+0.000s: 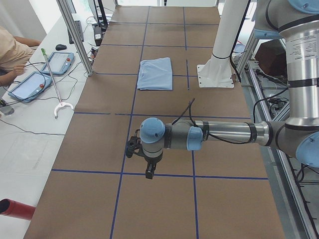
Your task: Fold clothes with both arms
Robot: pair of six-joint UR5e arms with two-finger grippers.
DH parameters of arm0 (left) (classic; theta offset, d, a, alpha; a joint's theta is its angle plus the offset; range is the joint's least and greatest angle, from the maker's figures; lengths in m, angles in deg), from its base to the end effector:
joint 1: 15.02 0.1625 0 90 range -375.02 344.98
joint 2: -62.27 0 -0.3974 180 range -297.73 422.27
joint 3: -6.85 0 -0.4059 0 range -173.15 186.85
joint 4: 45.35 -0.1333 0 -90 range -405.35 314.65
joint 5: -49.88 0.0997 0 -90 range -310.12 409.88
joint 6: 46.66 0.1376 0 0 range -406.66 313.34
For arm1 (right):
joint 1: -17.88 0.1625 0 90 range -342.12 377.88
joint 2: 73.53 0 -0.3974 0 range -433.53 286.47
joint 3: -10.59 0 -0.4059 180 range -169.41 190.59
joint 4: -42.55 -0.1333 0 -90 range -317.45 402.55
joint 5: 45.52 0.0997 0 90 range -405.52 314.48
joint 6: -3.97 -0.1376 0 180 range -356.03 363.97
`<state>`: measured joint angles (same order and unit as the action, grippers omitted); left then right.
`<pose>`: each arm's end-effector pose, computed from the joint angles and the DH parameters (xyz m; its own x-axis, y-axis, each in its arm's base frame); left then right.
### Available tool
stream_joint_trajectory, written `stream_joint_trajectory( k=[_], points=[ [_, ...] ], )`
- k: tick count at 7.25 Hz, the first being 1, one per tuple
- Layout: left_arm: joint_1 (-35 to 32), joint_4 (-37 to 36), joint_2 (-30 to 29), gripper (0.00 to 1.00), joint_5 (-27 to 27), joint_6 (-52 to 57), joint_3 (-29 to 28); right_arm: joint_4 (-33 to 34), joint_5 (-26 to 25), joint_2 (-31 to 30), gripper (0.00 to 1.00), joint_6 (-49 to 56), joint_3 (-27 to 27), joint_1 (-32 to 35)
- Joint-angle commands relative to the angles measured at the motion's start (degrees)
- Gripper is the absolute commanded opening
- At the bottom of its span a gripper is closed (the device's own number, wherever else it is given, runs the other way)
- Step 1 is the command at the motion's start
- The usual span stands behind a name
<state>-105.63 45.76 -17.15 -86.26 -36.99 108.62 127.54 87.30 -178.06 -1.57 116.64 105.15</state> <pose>-0.0387 -0.4359 0.6360 0.6851 0.1891 -0.7035 -0.1059 0.9813 0.1606 0.0199 -0.4180 0.6254 0.7301 -0.0158 0.6831 -0.0233 0.9986 0.0480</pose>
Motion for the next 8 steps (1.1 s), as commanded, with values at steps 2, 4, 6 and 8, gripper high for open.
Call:
stream_joint_trajectory(
  k=[2, 4, 6, 8],
  points=[
    [0.00, 0.04, 0.14, 1.00, 0.00, 0.00, 0.00, 0.00, 0.07, 0.02, 1.00, 0.00, 0.56, 0.00],
    [0.00, 0.04, 0.05, 1.00, 0.00, 0.00, 0.44, 0.00, 0.07, -0.06, 1.00, 0.00, 0.65, 0.00],
    [0.00, -0.05, 0.05, 1.00, 0.00, 0.00, 0.97, 0.00, -0.02, -0.15, 1.00, 0.00, 0.56, 0.00],
    [0.00, -0.05, -0.04, 1.00, 0.00, 0.00, 1.14, 0.00, 0.07, -0.42, 1.00, 0.00, 0.65, 0.00]
  ],
)
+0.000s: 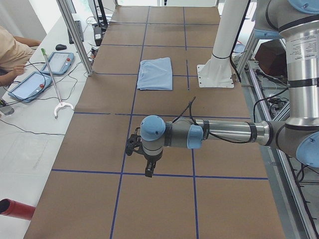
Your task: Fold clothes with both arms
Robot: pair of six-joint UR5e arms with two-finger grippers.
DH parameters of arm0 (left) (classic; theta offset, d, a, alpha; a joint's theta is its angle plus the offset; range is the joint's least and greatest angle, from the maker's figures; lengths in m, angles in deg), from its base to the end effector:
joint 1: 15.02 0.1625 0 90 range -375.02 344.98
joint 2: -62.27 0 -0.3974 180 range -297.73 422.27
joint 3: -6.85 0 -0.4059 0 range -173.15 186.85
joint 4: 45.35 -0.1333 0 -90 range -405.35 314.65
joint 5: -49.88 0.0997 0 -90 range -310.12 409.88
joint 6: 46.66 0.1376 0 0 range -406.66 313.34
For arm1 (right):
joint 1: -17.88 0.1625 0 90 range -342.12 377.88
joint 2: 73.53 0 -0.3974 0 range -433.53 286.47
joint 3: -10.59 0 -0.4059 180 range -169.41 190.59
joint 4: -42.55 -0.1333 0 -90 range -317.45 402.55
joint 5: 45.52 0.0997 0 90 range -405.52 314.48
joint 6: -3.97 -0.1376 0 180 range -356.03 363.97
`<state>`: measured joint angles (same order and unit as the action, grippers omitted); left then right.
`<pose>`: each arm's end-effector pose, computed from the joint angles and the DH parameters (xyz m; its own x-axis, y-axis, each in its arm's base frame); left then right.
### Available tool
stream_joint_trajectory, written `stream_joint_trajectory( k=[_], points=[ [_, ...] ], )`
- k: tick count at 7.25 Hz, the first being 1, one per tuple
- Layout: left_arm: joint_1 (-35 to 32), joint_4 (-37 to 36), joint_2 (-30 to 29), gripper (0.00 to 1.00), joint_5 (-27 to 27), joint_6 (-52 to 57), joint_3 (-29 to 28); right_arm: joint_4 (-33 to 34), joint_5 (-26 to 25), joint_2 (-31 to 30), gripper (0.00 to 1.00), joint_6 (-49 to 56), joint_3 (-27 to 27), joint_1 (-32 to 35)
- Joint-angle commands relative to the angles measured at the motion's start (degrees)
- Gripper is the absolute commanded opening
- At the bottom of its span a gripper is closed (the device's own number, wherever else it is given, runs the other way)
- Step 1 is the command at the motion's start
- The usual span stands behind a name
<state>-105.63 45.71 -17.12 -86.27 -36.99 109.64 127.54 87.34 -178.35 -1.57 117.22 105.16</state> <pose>-0.0387 -0.4370 0.6272 0.6851 0.2006 -0.7003 -0.1060 0.9786 0.1767 0.0200 -0.4164 0.6222 0.7295 -0.0192 0.6837 -0.0234 0.9983 0.0530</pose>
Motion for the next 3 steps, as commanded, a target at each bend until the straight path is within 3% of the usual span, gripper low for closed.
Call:
stream_joint_trajectory(
  k=[1, 3],
  points=[
    [0.00, 0.08, -0.24, 1.00, 0.00, 0.00, 0.47, 0.00, 0.03, -0.13, 1.00, 0.00, 0.07, 0.00],
    [0.00, 0.09, -0.33, 1.00, 0.09, 0.17, 1.26, 0.00, 0.12, -0.30, 1.00, 0.00, 0.07, 0.00]
  ],
)
